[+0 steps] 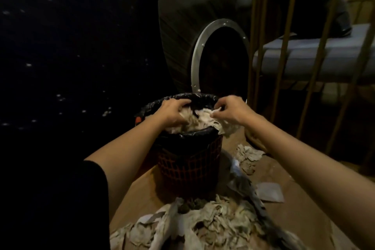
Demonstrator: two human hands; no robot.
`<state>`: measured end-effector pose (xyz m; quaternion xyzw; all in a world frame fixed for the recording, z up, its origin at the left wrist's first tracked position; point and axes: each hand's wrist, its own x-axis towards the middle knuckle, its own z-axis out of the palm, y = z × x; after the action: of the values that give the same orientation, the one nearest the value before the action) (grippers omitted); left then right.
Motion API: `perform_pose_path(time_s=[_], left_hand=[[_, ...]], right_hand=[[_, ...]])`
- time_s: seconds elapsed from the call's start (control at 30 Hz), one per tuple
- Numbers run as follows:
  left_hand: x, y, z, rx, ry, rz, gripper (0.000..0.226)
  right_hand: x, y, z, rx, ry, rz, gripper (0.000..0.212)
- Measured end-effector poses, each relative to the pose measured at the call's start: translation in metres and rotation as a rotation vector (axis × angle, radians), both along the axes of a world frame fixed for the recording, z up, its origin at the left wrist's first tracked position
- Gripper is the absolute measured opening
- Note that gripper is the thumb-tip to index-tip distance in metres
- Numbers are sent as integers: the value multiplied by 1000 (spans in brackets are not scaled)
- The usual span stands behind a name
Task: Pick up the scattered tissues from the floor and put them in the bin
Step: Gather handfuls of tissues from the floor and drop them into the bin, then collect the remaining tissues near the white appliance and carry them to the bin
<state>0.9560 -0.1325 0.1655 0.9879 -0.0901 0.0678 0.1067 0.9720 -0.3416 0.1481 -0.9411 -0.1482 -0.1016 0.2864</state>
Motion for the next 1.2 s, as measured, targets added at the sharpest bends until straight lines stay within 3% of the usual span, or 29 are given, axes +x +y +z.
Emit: perform_pose_path(time_s=[0.1,0.27,0.33,0.4,0.5,0.6,0.73,0.83,1.07,1.2], left_hand=[[-17,7,-10,-151,-115,8,56],[-55,31,-21,-73,-345,-16,22],[-72,40,-27,-55,-352,-68,21],[-90,47,-35,-17,-320,-125,26],[-112,61,-40,98,-277,-136,39],[-140,92,-34,193,-259,-160,40],[-222,148,-17,311,-123,-58,36],[-306,197,-19,392,5,-10,35],[-528,273,-86,381,274,242,37],[-627,273,-142,172,385,380,41]], right_hand=[[-13,1,-5,8,63,-1,40],[-19,36,16,219,101,-100,10],[-15,57,15,320,82,-128,7],[-15,78,8,349,118,-85,18],[-24,109,-6,246,171,-36,34],[-41,141,-5,151,3,16,28],[-94,208,6,94,-322,264,19],[-163,274,1,27,-383,537,17],[-369,375,-87,-267,-61,1140,23],[-472,360,-162,-367,106,1368,29]])
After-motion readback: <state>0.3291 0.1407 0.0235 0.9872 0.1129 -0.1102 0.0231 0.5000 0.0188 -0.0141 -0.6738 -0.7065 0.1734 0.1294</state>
